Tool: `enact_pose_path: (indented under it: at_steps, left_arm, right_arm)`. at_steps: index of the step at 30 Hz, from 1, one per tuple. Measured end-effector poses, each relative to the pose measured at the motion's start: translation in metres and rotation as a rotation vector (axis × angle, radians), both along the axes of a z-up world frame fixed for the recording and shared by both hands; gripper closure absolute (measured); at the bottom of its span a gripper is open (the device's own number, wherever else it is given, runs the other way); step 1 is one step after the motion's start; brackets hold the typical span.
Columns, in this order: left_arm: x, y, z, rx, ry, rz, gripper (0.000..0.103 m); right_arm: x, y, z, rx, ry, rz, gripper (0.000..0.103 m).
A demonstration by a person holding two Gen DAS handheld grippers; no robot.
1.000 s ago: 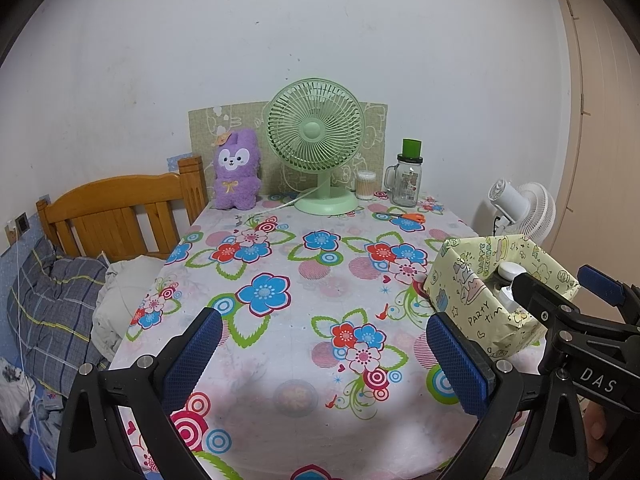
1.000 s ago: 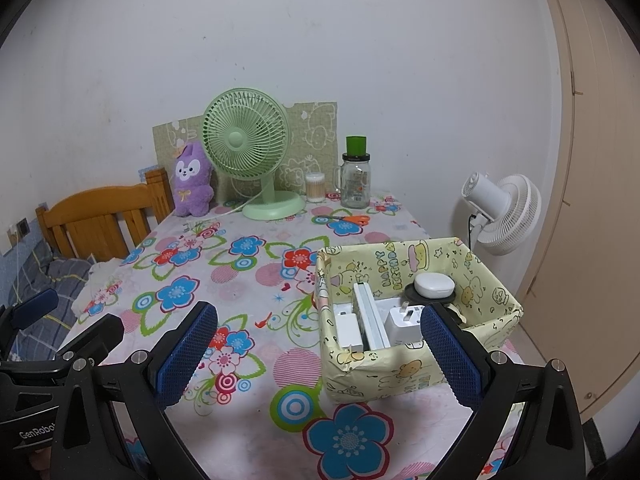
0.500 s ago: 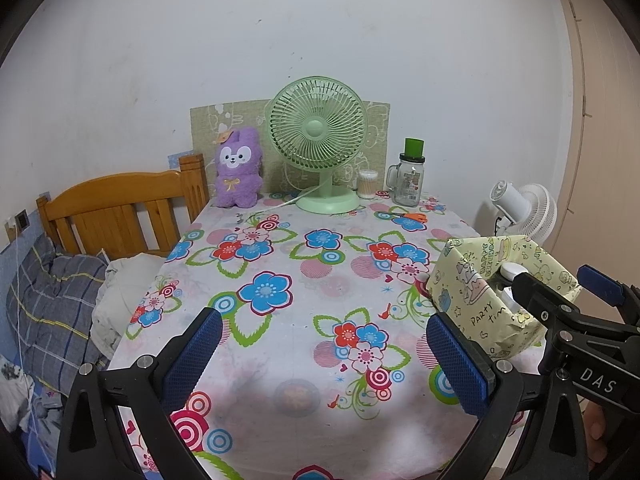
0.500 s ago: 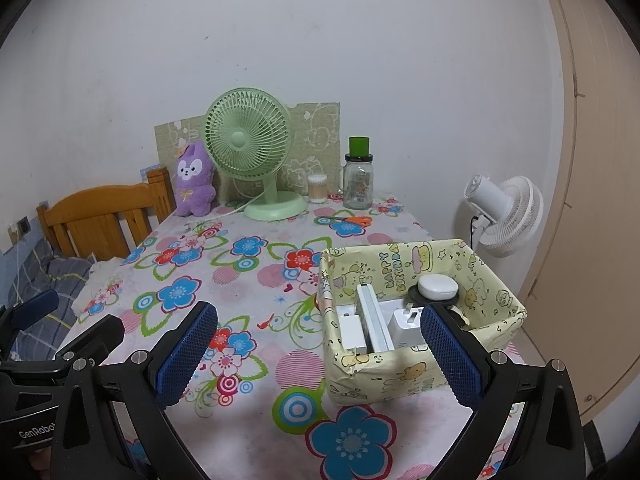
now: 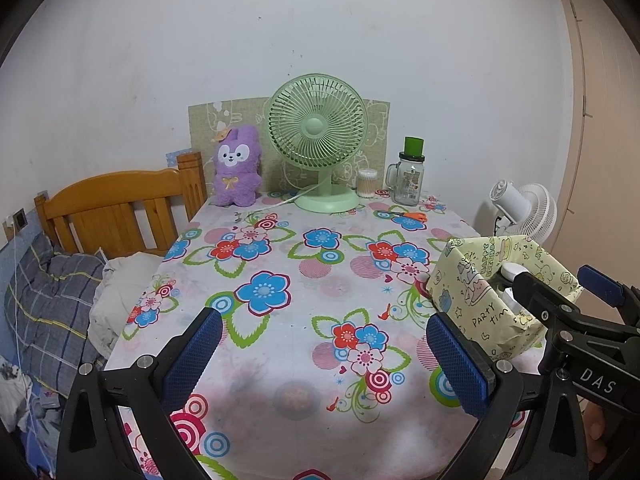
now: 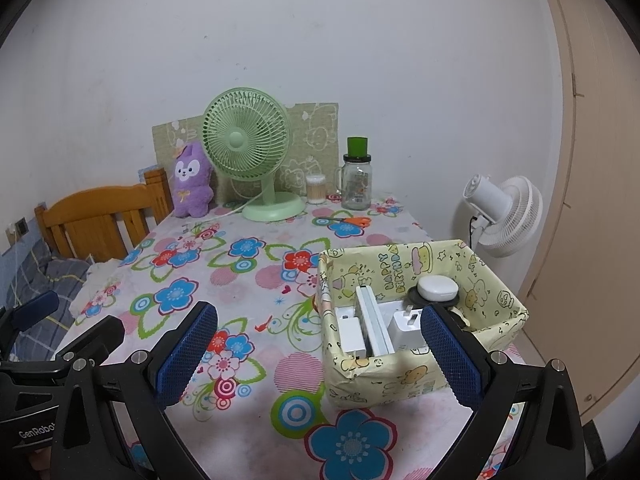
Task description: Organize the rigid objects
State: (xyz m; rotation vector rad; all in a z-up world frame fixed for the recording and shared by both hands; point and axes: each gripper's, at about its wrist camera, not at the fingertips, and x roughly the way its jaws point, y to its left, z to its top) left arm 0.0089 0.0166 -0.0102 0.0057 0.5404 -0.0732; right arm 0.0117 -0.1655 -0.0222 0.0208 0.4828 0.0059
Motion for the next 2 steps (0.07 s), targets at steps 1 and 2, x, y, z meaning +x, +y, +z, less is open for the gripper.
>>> enact_pose_path:
  at_steps: [1, 2]
  left_arm:
    - [0.0003, 0.0001, 0.0000, -0.001, 0.003, 0.000, 0.000]
    - [0.0018, -0.0001, -0.0011, -0.001, 0.004, -0.001, 0.000]
  right_arm:
    - [0.0001, 0.0000, -0.0001, 0.000, 0.000, 0.000, 0.000]
    - [0.0009, -0.0003, -0.0010, 0.000, 0.002, 0.001, 0.000]
